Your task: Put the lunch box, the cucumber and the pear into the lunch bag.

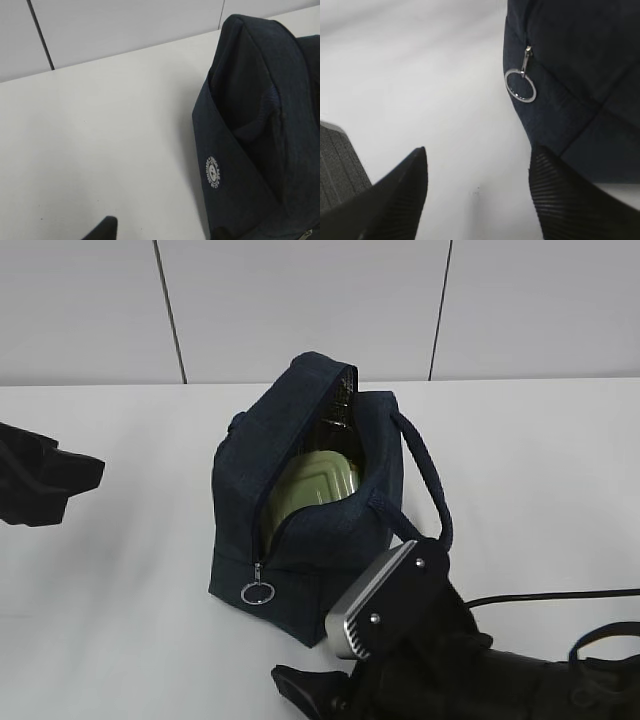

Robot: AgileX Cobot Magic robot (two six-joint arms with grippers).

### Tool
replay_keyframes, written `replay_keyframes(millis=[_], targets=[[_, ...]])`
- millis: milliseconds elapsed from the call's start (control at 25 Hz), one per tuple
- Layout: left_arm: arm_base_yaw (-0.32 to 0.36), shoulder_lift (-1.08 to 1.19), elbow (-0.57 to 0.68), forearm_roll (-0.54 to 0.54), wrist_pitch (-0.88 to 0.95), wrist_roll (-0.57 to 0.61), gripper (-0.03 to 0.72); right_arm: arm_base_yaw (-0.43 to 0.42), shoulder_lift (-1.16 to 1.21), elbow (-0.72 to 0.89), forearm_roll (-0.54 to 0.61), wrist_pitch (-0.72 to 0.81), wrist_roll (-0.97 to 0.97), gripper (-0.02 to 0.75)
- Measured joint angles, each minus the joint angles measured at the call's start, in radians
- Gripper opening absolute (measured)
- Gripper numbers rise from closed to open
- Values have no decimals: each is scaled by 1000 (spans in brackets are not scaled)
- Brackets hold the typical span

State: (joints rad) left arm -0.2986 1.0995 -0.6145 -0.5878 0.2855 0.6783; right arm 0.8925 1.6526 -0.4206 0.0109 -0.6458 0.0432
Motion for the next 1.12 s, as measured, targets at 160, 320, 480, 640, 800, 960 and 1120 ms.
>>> replay_keyframes(millis=[160,320,480,640,800,960,1120], targets=[[0,-2,1,-16,0,0,342,0,68,-43,-11,-46,15,497],[0,-2,2,-22,0,0,342,0,82,-86,-11,-39,15,497],[0,-2,2,-37,-4,0,342,0,111,-142,-11,17,9,497],[0,-2,2,-55,-7,0,342,0,157,-194,0,79,7,497],[0,-2,2,-58,-7,0,342,0,184,-229,61,109,-24,497],[0,-2,2,-59,-9,0,342,0,184,-248,155,127,-118,497],[0,-2,2,-62,-12,0,342,0,191,-264,176,138,-147,497]])
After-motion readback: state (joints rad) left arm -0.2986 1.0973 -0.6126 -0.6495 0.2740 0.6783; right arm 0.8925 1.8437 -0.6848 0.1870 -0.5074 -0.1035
